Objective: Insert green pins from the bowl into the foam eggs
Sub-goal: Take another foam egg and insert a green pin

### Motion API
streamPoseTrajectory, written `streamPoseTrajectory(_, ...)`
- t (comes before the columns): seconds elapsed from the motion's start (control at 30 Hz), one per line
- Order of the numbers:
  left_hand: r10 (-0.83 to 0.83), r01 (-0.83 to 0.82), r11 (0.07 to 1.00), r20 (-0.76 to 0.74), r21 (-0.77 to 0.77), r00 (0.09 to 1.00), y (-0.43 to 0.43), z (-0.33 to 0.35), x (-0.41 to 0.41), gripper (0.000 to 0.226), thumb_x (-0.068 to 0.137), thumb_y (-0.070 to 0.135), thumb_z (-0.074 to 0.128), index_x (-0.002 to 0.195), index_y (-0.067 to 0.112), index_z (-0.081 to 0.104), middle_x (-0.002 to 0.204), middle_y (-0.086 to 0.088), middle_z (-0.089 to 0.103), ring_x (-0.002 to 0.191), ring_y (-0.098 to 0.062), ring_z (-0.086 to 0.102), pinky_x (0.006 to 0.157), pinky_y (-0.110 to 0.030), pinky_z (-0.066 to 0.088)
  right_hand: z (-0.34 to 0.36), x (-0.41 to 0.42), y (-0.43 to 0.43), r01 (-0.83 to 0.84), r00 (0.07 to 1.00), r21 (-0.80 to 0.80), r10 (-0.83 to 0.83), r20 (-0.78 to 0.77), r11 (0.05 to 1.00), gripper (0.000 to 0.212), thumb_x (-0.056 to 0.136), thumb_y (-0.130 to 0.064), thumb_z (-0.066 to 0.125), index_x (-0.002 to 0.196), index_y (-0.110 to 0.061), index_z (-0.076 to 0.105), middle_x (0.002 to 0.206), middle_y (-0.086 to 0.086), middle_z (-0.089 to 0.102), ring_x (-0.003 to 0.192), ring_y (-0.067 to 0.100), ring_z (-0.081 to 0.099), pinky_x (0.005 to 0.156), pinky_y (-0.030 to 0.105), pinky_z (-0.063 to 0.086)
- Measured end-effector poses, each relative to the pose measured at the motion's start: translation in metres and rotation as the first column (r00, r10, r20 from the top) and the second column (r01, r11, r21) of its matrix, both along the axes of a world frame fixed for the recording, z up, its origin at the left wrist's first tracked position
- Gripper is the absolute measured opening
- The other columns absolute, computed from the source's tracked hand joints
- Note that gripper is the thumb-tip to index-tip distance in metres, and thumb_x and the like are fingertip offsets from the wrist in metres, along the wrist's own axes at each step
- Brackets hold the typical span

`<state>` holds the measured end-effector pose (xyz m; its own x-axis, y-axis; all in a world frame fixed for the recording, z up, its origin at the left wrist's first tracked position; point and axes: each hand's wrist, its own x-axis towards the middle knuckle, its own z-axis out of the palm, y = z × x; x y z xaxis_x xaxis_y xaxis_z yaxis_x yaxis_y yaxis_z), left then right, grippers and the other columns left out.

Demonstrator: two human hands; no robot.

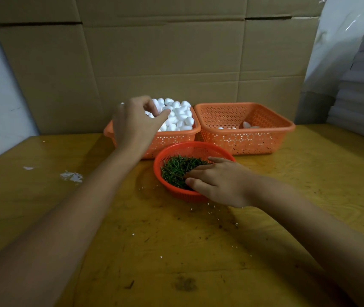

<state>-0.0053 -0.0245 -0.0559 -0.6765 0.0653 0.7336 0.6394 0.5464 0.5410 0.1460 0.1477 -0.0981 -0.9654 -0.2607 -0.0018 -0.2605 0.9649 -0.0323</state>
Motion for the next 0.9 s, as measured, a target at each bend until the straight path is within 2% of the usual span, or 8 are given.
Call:
streamPoseTrajectory(0.13, -0.045, 0.038, 0.990, 0.048, 0.136, 0.998, -0.006, 0.004, 0.018, 0.036, 0.080, 0.039, 0.074, 0.063, 0.014, 0.055, 0.062, 0.002, 0.062, 0.069, -0.022, 0.068, 0.075, -0.046, 0.057, 0.001, 0.000, 0.000, 0.004, 1.000, -0.013, -0.004, 0.003, 1.000, 0.070, 0.102, -0.059, 0.010, 0.151, -0.028, 0.050, 0.155, -0.003, 0.053, 0.146, 0.014, 0.044, 0.128, 0.044, 0.014)
streamPoseTrajectory(0.2, -0.209, 0.177, 0.956, 0.121, 0.232, 0.970, -0.009, -0.002, 0.031, 0.029, 0.081, 0.026, 0.077, 0.073, 0.016, 0.051, 0.070, -0.004, 0.068, 0.071, -0.024, 0.072, 0.074, -0.050, 0.059, 0.001, 0.001, -0.001, 0.005, 1.000, -0.010, -0.005, 0.000, 1.000, 0.067, 0.105, -0.057, 0.012, 0.151, -0.027, 0.049, 0.155, -0.002, 0.053, 0.146, 0.015, 0.044, 0.128, 0.044, 0.016)
streamPoseTrajectory(0.3, -0.551, 0.444, 0.803, 0.213, 0.398, 0.807, -0.017, -0.023, 0.055, 0.033, 0.091, 0.009, 0.079, 0.102, 0.017, 0.048, 0.085, -0.010, 0.079, 0.076, -0.027, 0.078, 0.066, -0.041, 0.063, 0.002, 0.000, -0.001, 0.017, 1.000, 0.001, -0.017, 0.015, 1.000, 0.059, 0.110, -0.053, 0.016, 0.151, -0.027, 0.049, 0.154, -0.001, 0.054, 0.144, 0.016, 0.046, 0.127, 0.044, 0.017)
streamPoseTrajectory(0.4, -0.715, 0.576, 0.681, 0.243, 0.452, 0.655, -0.027, -0.043, 0.073, 0.040, 0.095, 0.004, 0.074, 0.127, 0.016, 0.053, 0.098, -0.010, 0.081, 0.082, -0.031, 0.079, 0.071, -0.034, 0.063, 0.003, 0.001, -0.004, 0.030, 0.999, 0.017, -0.030, 0.025, 0.999, 0.055, 0.110, -0.050, 0.018, 0.148, -0.028, 0.051, 0.146, 0.000, 0.059, 0.138, 0.017, 0.051, 0.125, 0.044, 0.021)
streamPoseTrajectory(0.57, -0.783, 0.612, 0.604, 0.237, 0.510, 0.575, -0.036, -0.052, 0.078, 0.028, 0.089, 0.002, 0.076, 0.116, 0.004, 0.068, 0.104, -0.014, 0.080, 0.091, -0.034, 0.079, 0.077, -0.034, 0.064, 0.006, 0.004, -0.007, 0.023, 1.000, 0.000, -0.023, 0.004, 1.000, 0.054, 0.109, -0.050, 0.020, 0.142, -0.027, 0.056, 0.136, -0.002, 0.064, 0.127, 0.018, 0.057, 0.118, 0.044, 0.031)
streamPoseTrajectory(0.7, -0.802, 0.589, 0.565, 0.217, 0.578, 0.556, -0.038, -0.053, 0.079, 0.036, 0.080, 0.011, 0.080, 0.112, 0.000, 0.070, 0.115, -0.013, 0.077, 0.095, -0.036, 0.079, 0.079, -0.033, 0.064, 0.007, 0.008, -0.008, 0.033, 0.998, -0.112, -0.038, -0.045, 0.993, 0.044, 0.107, -0.051, 0.030, 0.125, -0.029, 0.064, 0.113, -0.004, 0.068, 0.100, 0.019, 0.062, 0.089, 0.045, 0.049)
streamPoseTrajectory(0.8, -0.824, 0.568, 0.525, 0.211, 0.634, 0.526, -0.040, -0.054, 0.076, 0.033, 0.083, 0.006, 0.080, 0.114, 0.001, 0.070, 0.113, -0.016, 0.076, 0.097, -0.041, 0.078, 0.081, -0.033, 0.064, 0.006, 0.007, -0.007, 0.032, 0.998, -0.141, -0.039, -0.051, 0.989, 0.042, 0.107, -0.051, 0.035, 0.133, -0.031, 0.062, 0.122, -0.004, 0.069, 0.105, 0.019, 0.063, 0.088, 0.044, 0.049)
streamPoseTrajectory(0.9, -0.852, 0.553, 0.476, 0.203, 0.684, 0.482, -0.041, -0.054, 0.075, 0.037, 0.085, 0.002, 0.078, 0.121, 0.013, 0.071, 0.110, -0.017, 0.076, 0.099, -0.041, 0.077, 0.081, -0.032, 0.063, 0.006, 0.006, -0.006, 0.034, 0.998, -0.153, -0.042, -0.052, 0.988, 0.043, 0.107, -0.051, 0.037, 0.140, -0.033, 0.059, 0.132, -0.005, 0.067, 0.116, 0.018, 0.062, 0.095, 0.045, 0.049)
